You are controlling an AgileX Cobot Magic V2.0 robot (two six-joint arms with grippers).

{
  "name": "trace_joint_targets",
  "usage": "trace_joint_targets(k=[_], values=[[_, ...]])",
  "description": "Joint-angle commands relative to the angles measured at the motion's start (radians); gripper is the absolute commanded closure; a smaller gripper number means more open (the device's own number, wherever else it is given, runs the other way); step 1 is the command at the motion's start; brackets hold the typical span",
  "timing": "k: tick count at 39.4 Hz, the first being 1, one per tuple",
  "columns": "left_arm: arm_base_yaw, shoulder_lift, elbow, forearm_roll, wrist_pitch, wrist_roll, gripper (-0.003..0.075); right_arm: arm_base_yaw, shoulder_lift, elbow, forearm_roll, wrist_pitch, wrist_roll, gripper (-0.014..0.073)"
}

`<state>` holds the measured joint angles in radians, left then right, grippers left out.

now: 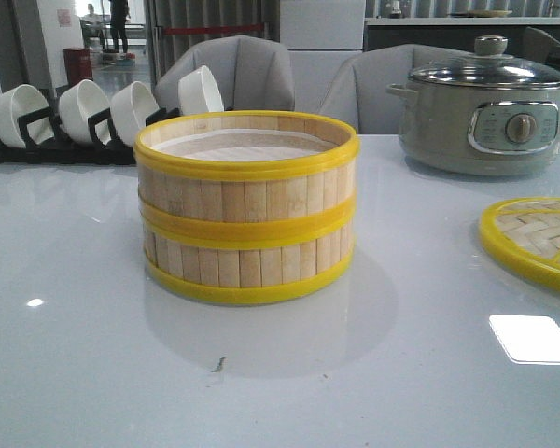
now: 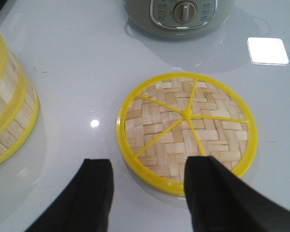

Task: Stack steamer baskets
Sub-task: 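Lower the right gripper onto the center hub of the woven lid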

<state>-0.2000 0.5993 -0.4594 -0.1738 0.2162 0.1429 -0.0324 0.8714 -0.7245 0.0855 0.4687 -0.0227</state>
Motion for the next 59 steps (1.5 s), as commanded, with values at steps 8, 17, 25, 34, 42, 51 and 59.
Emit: trace_joint_targets(k=[8,17,25,34,42,51,59], values=[[-0.008,-0.002,-0.030,-0.013,-0.098,-0.008,0.0615,0.001,-0.007,-0.034,-0.009,-0.052,-0.007,0.0289],[-0.008,-0.002,-0.030,-0.013,-0.098,-0.008,0.0615,0.001,-0.007,-0.034,-0.009,-0.025,-0.007,0.0529],[-0.008,-0.002,-0.030,-0.013,-0.098,-0.008,0.0615,0.001,-0.007,-0.034,-0.004,0.049,-0.007,0.0538],[-0.008,-0.002,-0.030,-0.013,-0.098,-0.008,0.0615,0.001,-0.002,-0.034,-0.004,0.042,-0.007,0.0384],[-0.008,-0.002,-0.030,-0.013,-0.098,-0.008,0.0615,0.001,0.078,-0.034,-0.005,0.033,-0.007,0.0202],[-0.008,-0.002,-0.030,-0.013,-0.098,-0.008,0.0615,-0.001,0.263,-0.051,-0.019,-0.034,-0.007,0.0202],[-0.008,-0.002,-0.030,-0.013,-0.098,-0.008,0.0615,-0.027,0.476,-0.198,-0.020,-0.025,-0.007,0.0202]])
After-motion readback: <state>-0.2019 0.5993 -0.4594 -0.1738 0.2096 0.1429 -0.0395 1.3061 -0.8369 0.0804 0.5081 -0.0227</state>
